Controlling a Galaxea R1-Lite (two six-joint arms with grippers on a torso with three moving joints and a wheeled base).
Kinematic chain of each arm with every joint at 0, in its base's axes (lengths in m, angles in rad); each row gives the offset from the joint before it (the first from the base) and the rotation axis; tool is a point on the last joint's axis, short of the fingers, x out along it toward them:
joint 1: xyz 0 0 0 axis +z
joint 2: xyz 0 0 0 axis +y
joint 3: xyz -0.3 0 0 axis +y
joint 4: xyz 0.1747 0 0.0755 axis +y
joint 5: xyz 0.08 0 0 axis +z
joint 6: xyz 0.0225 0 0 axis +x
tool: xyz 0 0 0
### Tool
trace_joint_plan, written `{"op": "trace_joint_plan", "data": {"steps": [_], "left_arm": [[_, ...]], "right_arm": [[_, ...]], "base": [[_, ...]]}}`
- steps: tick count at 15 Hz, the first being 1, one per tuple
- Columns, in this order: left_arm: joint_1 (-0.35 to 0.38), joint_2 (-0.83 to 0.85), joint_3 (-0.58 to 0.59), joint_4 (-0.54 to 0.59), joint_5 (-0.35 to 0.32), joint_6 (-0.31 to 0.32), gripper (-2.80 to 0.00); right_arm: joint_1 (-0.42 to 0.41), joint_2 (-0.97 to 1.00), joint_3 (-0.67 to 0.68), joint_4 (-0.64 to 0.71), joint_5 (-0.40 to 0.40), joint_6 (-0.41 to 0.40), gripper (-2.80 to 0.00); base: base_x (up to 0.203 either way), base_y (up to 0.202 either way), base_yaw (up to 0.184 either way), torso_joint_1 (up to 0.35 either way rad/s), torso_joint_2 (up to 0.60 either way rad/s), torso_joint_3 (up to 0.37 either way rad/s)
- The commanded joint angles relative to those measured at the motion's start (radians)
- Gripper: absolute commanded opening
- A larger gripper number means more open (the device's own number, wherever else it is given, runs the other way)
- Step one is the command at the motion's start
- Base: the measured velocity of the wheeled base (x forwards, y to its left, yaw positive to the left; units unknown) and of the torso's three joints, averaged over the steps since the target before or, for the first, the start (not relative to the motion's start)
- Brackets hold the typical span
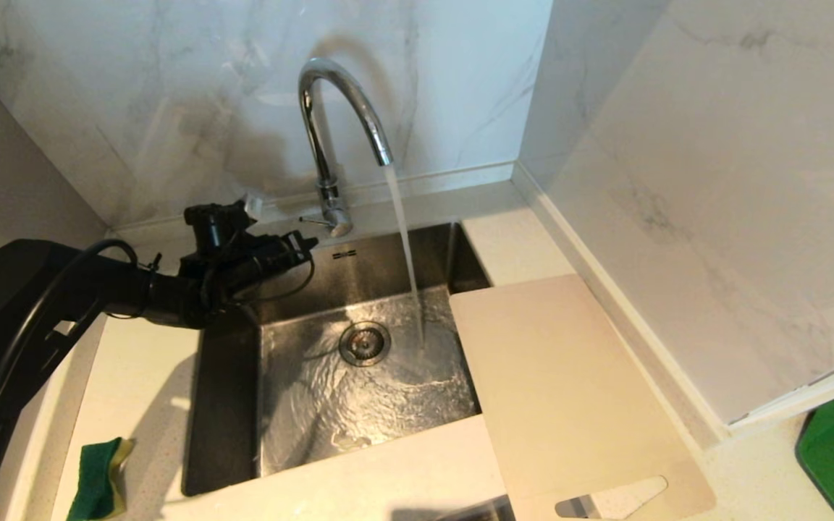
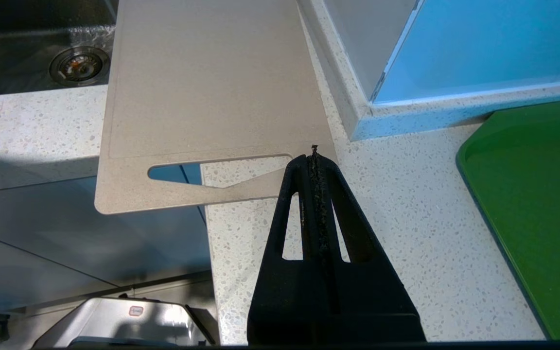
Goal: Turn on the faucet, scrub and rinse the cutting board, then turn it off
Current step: Turn off the tap
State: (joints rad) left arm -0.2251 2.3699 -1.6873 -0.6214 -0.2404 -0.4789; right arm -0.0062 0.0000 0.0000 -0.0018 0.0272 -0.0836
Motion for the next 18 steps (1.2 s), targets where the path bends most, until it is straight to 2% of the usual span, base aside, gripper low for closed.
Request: {"op": "trace_joint_plan", "data": {"steps": [1,7,10,12,18], "left_arm": [[-0.003,-0.031,0.069,-0.009,-0.052,0.039,-2.80],[-0.060,-0.116,0.139,-0.011,-0.063,0.039,-2.80],[-0.071,-0.155,0.145,-0.011,-0.063,-0.010,-2.80],[-0.075,-0.181,0.147,-0.011,-0.065,-0.019,-2.80],[-0.077,-0.097,0.048,-0.008,-0.071,-0.033,-2.80]], "right_arm": [[0.000,-0.002,0.000,-0.001,0.000,-0.001,-2.80],[0.000,-0.002,0.000,-0.001,0.000,-0.001,-2.80],[0.000,-0.002,0.000,-0.001,0.000,-0.001,-2.80],[0.000,-0.002,0.000,0.000,0.000,-0.001,-2.80],[0.000,-0.002,0.001,-0.001,0.000,-0.001,-2.80]], "base": [[0.000,0.000,0.000,0.000,0.00,0.000],[0.000,0.000,0.000,0.000,0.00,0.000],[0.000,0.000,0.000,0.000,0.00,0.000],[0.000,0.000,0.000,0.000,0.00,0.000],[0.000,0.000,0.000,0.000,0.00,0.000]]}}
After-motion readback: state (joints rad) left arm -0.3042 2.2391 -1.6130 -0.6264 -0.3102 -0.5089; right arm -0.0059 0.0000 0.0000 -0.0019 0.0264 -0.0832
